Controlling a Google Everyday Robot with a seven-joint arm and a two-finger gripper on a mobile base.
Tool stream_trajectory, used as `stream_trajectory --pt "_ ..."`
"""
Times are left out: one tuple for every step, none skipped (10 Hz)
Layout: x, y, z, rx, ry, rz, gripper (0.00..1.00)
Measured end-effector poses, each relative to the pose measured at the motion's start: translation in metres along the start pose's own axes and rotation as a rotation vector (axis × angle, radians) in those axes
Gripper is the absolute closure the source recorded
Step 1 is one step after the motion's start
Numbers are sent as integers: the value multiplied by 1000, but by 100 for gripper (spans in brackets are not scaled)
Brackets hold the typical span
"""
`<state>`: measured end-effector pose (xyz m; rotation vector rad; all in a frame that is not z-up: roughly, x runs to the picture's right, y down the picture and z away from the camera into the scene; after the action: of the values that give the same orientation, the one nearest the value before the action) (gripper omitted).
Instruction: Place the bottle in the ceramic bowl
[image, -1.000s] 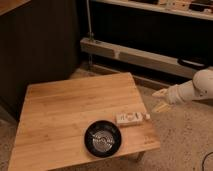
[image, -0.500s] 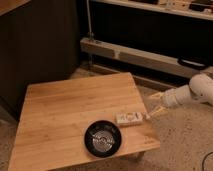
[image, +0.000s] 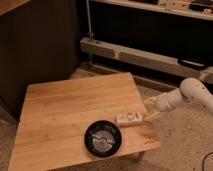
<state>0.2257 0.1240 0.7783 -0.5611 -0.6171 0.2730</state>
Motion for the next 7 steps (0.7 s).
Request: stream_trajectory --pt "3 2 7 -2 4 1 35" --pt "6 3 12 -2 5 2 35" --pt "8 4 17 -4 6 2 35" --pt "9 4 23 -7 6 -5 35" --pt "11 3 29 -12 8 -15 35" --pt "13 2 37 -20 7 -24 35" --pt "14 0 42 -25 5 -28 35"
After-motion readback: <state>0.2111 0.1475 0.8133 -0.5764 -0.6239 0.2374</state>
